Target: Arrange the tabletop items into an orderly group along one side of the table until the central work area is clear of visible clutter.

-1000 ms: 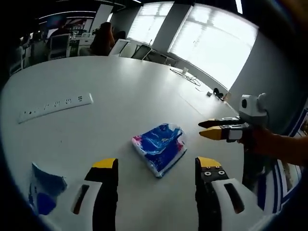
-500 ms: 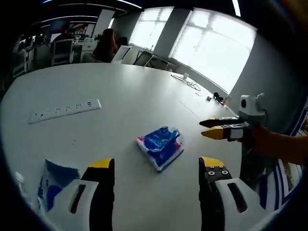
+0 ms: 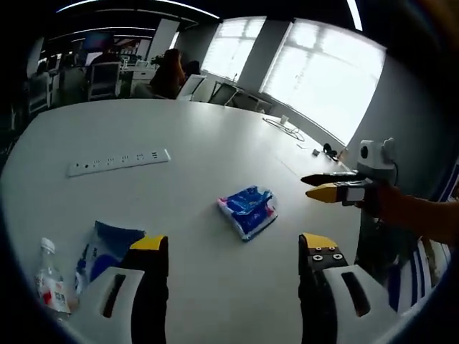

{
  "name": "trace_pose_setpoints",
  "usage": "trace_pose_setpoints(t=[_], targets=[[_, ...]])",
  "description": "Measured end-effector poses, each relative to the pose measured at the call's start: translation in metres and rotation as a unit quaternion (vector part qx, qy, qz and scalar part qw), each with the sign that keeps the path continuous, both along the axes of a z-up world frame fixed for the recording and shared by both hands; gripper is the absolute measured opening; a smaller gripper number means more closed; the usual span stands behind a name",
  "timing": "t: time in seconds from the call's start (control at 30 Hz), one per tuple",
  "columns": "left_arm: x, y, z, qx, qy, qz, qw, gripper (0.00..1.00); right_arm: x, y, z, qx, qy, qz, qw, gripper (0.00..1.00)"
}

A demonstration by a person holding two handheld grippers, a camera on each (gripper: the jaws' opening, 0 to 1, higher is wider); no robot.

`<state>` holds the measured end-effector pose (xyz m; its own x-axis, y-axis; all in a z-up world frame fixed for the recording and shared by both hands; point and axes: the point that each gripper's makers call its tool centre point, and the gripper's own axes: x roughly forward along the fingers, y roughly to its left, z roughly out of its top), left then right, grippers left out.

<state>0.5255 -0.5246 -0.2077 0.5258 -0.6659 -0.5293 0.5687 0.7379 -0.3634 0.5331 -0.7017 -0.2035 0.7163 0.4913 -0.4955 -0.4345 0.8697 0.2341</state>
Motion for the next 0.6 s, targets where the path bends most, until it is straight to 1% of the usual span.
trace_pose_setpoints(t=[0.07, 0.2, 0.43, 0.6], targets=[[-0.003, 0.007, 0.001, 0.003, 0.000, 0.005, 1.0000, 0.75, -0.001, 0.006, 0.002, 0.000, -0.001, 0.006, 1.0000, 0.47], [-0.009, 0.023, 0.007, 0.000, -0.004, 0.019, 0.9998, 0.76, -0.002, 0.019, 0.006, -0.002, -0.004, 0.019, 0.9998, 0.47], [-0.024, 0.063, 0.019, 0.001, -0.013, 0.051, 0.9986, 0.76, -0.003, 0.049, 0.012, -0.008, -0.008, 0.046, 0.9989, 0.46], [-0.033, 0.090, 0.023, 0.000, -0.013, 0.074, 0.9971, 0.76, -0.002, 0.071, 0.017, -0.009, -0.012, 0.068, 0.9976, 0.47]])
